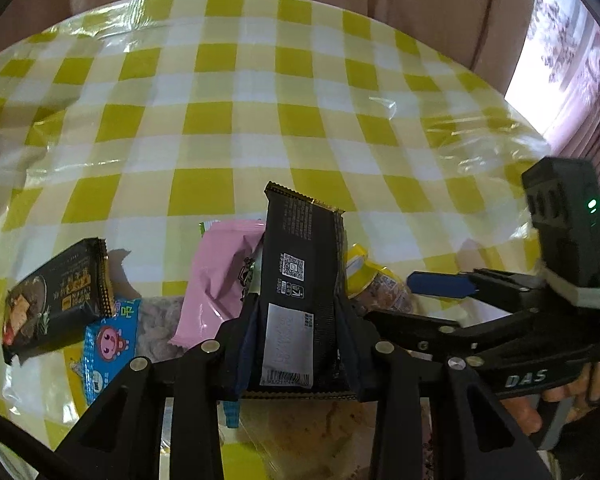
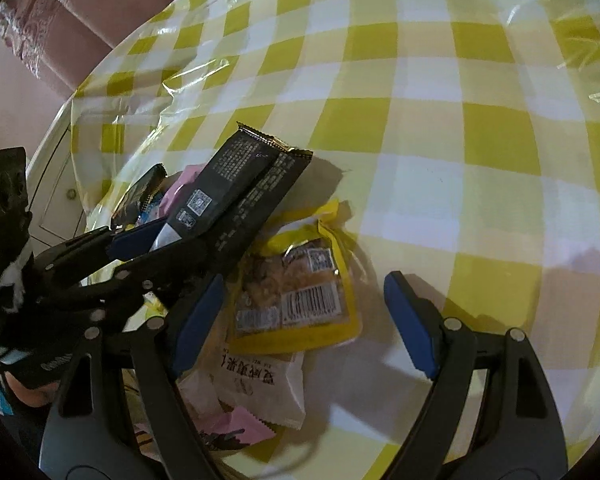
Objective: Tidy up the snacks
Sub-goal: 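Grasp the black chocolate bar with the left tool while the right tool reaches the yellow jerky pack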
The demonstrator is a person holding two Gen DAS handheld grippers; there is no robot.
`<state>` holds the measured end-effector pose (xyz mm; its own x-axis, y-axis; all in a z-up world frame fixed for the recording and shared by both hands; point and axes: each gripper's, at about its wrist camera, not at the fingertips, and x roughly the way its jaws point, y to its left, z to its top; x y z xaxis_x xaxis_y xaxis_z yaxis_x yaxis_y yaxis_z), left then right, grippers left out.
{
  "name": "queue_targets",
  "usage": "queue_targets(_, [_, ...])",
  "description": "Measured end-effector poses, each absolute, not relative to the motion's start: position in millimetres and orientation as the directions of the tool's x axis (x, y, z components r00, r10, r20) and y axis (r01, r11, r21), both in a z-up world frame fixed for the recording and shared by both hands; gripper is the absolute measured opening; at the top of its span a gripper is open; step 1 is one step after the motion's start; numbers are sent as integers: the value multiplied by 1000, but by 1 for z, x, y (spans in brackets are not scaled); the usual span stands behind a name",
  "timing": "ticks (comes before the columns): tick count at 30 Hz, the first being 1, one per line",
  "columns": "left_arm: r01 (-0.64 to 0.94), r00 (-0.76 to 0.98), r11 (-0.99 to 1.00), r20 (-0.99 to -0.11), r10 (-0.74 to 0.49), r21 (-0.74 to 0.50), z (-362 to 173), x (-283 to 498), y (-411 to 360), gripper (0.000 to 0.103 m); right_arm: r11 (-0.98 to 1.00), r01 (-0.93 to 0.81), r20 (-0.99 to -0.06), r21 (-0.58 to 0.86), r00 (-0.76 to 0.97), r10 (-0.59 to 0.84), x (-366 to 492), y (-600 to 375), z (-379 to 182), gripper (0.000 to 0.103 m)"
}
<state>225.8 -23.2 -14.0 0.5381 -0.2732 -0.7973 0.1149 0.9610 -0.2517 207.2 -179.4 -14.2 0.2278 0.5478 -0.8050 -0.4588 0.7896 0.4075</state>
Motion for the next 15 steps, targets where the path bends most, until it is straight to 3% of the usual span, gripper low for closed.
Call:
queue_targets(8, [67,550,944,-777,-304,-323,-11,213,-4,35,790,-507,-822,344,243,515,207,-169,-15,80])
queue_targets(15, [51,589,993,-799,-118,-110,0,194,-10,34,796,-538,-841,276,266,471,205,-161,-15,73])
